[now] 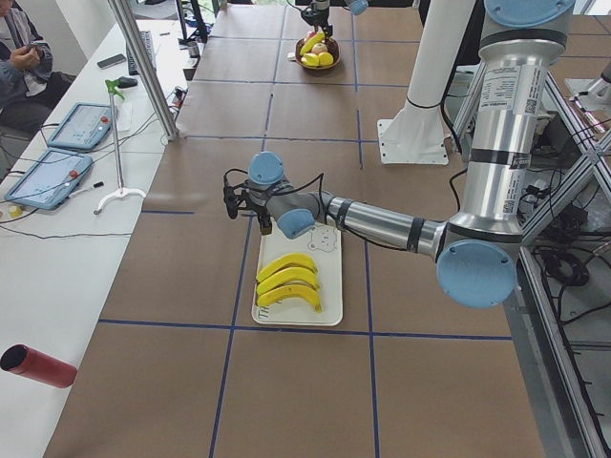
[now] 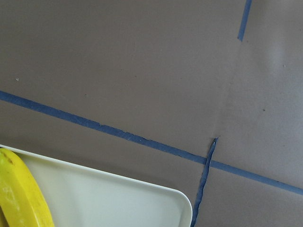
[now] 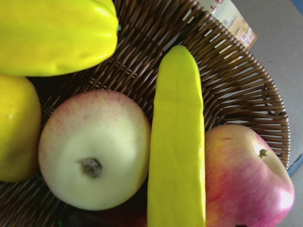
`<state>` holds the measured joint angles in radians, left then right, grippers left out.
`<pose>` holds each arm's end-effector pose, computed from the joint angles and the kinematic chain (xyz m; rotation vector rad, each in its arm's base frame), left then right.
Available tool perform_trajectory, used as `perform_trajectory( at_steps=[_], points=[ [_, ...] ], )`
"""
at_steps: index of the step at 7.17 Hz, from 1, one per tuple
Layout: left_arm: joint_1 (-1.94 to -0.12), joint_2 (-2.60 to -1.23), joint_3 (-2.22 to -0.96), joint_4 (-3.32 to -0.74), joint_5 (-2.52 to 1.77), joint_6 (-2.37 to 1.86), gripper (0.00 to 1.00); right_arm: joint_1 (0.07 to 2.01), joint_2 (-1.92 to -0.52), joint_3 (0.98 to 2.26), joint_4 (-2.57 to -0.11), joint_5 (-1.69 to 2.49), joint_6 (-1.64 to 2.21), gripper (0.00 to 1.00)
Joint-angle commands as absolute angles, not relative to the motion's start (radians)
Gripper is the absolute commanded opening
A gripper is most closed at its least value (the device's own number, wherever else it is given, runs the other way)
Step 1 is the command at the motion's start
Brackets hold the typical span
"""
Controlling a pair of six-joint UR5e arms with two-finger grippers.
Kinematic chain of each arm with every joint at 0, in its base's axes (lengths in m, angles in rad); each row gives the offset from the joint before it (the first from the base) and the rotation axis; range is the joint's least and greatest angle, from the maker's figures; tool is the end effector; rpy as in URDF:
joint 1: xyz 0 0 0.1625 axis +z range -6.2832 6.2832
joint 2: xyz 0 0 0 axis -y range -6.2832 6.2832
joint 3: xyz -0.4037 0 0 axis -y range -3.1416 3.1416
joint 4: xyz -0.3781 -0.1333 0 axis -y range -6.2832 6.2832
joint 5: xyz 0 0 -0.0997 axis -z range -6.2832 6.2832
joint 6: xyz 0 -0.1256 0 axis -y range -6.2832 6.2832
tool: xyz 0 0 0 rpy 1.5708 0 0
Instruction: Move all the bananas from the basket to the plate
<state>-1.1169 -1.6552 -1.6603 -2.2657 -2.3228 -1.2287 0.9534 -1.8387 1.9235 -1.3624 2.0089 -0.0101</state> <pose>0.1945 -0.5069 0.4824 0.0266 1.0864 -0.3714 -0.1653 -0.3710 0.5998 0.1481 -0.5112 -0.6772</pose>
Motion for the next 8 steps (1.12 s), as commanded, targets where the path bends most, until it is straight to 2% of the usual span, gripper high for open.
perform_trajectory(
  at_steps=[1,3,5,8],
  points=[
    [-1.117,-1.654,-1.661,-2.266,-2.324,-1.229,1.0,0.939,-1.839,1.921,-1.371,2.005,-0.017,0.46],
    [-1.118,-1.654,-1.66,-2.266,-2.324,-1.229,1.0,0.939,-1.845,1.919,-1.37,1.999,-0.026,0.11],
    [-1.117,-1.655,-1.658,-2.266,-2.324,-1.229,1.0,0.954,-1.848,1.974,-1.374,2.014,-0.028,0.04],
    [-1.114,-1.657,-1.66,-2.266,-2.324,-1.229,1.0,1.051,-1.755,1.996,-1.451,2.022,-0.026,0.04]
  ],
)
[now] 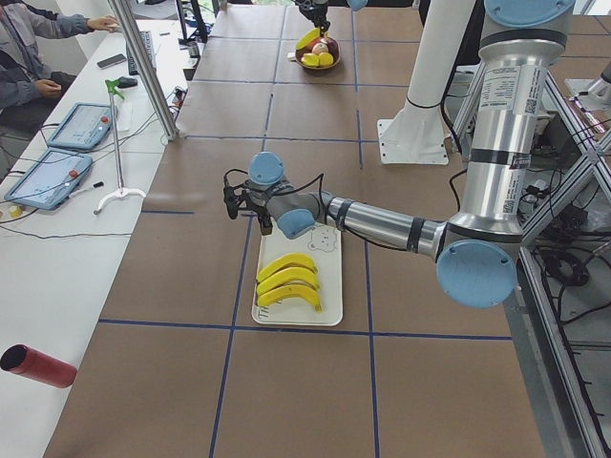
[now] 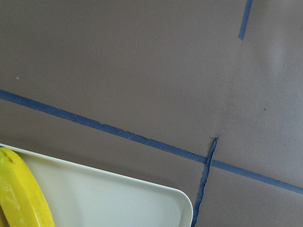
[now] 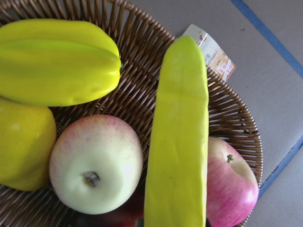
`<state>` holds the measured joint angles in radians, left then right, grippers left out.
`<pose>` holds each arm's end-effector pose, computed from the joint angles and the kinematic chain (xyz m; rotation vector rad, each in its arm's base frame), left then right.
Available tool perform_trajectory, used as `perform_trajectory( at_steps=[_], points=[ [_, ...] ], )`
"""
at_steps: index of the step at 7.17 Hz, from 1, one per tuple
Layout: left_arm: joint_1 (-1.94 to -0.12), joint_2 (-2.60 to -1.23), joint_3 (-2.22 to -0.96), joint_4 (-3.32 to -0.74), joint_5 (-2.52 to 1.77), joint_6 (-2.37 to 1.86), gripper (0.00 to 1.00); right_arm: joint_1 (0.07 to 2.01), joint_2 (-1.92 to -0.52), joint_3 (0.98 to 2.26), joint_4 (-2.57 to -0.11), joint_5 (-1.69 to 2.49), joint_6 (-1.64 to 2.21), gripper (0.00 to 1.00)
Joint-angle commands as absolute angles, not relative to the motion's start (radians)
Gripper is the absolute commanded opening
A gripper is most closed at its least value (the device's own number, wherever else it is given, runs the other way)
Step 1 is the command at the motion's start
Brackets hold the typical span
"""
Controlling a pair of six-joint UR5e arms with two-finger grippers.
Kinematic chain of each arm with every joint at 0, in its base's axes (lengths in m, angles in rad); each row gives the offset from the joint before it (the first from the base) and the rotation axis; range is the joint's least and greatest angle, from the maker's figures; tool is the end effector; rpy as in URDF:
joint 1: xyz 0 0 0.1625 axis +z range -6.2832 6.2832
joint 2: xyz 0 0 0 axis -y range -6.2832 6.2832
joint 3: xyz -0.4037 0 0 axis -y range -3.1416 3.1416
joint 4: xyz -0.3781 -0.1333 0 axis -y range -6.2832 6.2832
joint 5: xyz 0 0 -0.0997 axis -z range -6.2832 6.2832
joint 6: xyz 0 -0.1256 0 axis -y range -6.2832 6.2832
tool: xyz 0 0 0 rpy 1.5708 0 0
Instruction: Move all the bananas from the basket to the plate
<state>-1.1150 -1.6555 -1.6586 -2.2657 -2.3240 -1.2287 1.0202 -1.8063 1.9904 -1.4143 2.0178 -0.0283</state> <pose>0.1956 -0.5066 0.4831 0.0236 1.0862 -0.3697 -0.1468 -0.3902 0.5593 0.2129 -0.5231 -0.6398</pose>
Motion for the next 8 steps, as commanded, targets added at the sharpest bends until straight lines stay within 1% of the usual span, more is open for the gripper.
perform_trajectory(
  at_steps=[1,3,6,8],
  points=[
    [-1.112,-1.657,-1.66,-2.264,-2.322,-1.229,1.0,1.052,-1.696,1.988,-1.482,2.017,-0.014,0.04],
    [-1.109,-1.687,-1.649,-2.264,-2.322,-1.265,1.0,1.06,-1.547,1.974,-1.595,2.028,0.036,0.05],
    [-1.082,-1.738,-1.644,-2.266,-2.319,-1.347,1.0,1.049,-1.32,1.916,-1.658,2.143,0.255,0.05],
    [-1.055,-1.784,-1.641,-2.266,-2.315,-1.412,1.0,0.947,-1.186,1.89,-1.646,2.151,0.525,0.05]
  ],
)
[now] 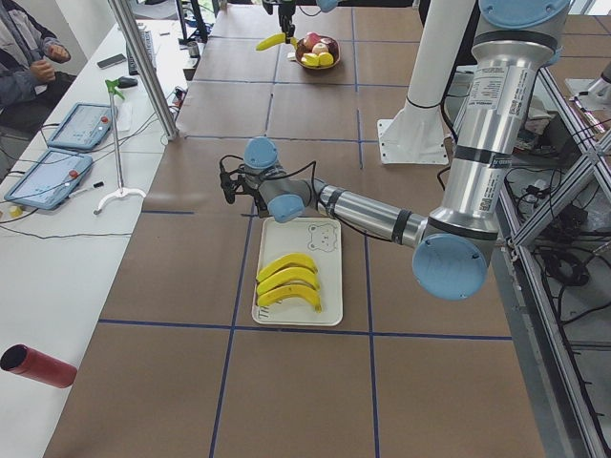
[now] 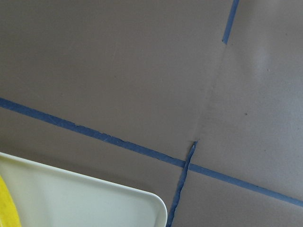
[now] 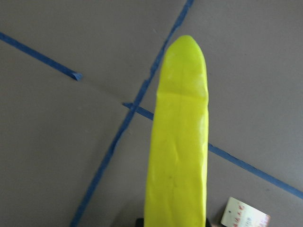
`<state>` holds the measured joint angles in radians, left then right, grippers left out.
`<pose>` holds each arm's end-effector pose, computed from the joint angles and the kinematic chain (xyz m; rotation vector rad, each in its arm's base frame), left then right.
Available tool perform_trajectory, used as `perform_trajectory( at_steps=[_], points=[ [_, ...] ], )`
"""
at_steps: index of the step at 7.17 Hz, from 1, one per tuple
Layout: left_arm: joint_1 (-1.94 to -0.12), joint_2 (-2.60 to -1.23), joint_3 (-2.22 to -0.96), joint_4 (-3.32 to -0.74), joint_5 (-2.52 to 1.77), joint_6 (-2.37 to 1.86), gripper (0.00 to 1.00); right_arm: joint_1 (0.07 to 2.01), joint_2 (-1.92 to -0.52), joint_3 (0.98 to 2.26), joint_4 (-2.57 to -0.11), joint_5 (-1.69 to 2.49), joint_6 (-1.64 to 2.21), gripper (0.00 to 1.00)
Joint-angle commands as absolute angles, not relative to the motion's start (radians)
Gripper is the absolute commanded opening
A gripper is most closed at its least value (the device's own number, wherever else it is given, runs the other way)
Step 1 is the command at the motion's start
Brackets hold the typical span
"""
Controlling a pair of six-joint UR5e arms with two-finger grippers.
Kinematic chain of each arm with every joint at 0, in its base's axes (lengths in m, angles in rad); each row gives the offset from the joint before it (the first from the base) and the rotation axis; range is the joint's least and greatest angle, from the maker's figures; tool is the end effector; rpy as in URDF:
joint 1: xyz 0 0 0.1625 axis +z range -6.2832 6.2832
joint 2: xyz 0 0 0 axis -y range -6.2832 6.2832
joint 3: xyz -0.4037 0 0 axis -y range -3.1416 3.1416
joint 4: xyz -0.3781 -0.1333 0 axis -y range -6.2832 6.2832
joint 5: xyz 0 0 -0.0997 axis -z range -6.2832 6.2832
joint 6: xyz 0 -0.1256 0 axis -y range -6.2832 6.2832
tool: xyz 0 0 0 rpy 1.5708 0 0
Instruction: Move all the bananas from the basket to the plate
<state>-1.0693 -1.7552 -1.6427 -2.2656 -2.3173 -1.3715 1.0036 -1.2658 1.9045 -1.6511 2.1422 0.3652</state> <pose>0.2332 -0.5253 0.4359 -0.0181 1.1398 -0.4203 -0.2486 -0.5119 0.3589 0.2360 -0.7442 -0.3512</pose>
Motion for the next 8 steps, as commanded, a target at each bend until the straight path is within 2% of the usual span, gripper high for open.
perform_trajectory(
  at_steps=[1,3,4,7,8],
  points=[
    [-1.051,-1.814,-1.638,-2.266,-2.316,-1.443,1.0,0.913,-1.154,1.891,-1.643,2.154,0.61,0.07],
    [-0.984,-1.889,-1.64,-2.276,-2.313,-1.575,1.0,0.844,-1.089,1.882,-1.537,2.154,0.795,0.09],
    [-0.957,-1.931,-1.64,-2.276,-2.31,-1.621,1.0,0.803,-1.089,1.841,-1.362,2.154,0.951,0.09],
    [-0.855,-2.054,-1.641,-2.276,-2.193,-1.747,1.0,0.66,-1.074,1.599,-0.706,2.044,1.344,0.08],
    [-0.816,-2.095,-1.64,-2.273,-2.134,-1.796,1.0,0.611,-1.045,1.556,-0.631,1.963,1.42,0.09]
  ],
)
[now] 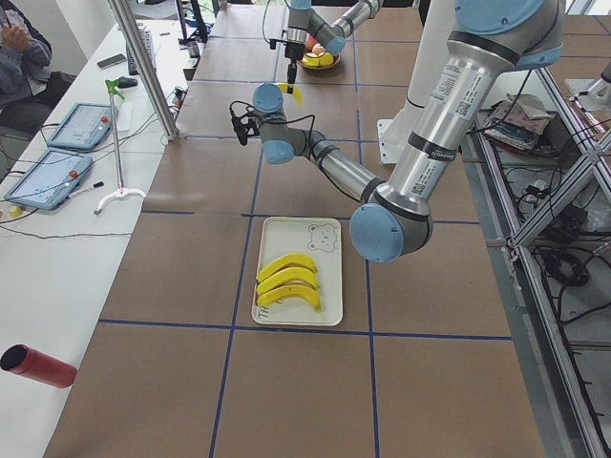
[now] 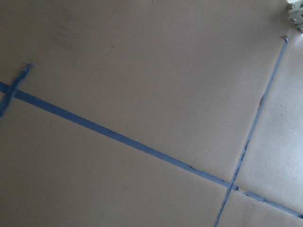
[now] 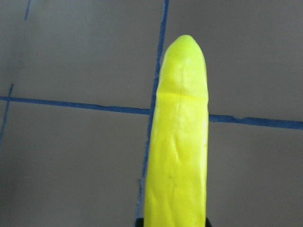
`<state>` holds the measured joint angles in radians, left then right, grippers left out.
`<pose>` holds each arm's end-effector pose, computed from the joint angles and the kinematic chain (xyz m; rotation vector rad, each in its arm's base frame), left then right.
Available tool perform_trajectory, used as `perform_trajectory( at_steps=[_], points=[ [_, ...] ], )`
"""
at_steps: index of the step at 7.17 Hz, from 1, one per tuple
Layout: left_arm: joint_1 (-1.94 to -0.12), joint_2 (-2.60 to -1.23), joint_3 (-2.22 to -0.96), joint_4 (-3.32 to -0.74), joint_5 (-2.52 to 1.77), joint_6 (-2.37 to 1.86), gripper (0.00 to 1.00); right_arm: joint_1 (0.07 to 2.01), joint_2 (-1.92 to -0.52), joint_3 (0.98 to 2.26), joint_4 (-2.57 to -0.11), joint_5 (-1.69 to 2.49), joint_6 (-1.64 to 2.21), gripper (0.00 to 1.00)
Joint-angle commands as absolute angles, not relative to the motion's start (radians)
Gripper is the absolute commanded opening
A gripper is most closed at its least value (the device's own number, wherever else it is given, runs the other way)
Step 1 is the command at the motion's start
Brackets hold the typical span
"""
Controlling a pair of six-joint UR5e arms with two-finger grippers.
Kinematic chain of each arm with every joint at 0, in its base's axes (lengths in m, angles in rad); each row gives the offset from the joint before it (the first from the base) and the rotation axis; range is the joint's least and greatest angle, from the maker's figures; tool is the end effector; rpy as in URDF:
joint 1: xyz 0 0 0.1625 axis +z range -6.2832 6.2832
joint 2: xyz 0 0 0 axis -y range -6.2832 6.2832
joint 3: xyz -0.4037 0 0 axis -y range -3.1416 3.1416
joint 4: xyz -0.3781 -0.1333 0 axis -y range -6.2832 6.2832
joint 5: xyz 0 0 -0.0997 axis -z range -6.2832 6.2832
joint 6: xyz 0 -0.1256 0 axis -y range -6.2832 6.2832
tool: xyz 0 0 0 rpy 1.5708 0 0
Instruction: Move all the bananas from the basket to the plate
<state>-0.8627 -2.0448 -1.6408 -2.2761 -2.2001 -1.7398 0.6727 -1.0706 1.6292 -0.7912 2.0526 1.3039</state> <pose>0.3683 -0.5214 0.2635 -0.1024 1.3243 -0.4856 -0.4581 -0.4610 0.2450 0.2290 -1.3458 0.0185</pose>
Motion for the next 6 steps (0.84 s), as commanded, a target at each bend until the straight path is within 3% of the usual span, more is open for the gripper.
perform_trajectory(
  at_steps=[1,6],
  points=[
    [-0.789,-2.124,-1.635,-2.275,-2.088,-1.846,1.0,0.594,-1.014,1.555,-0.629,1.932,1.466,0.1],
    [-0.703,-2.215,-1.58,-2.296,-2.0,-1.898,1.0,0.538,-0.968,1.557,-0.594,1.87,1.526,0.12]
  ],
)
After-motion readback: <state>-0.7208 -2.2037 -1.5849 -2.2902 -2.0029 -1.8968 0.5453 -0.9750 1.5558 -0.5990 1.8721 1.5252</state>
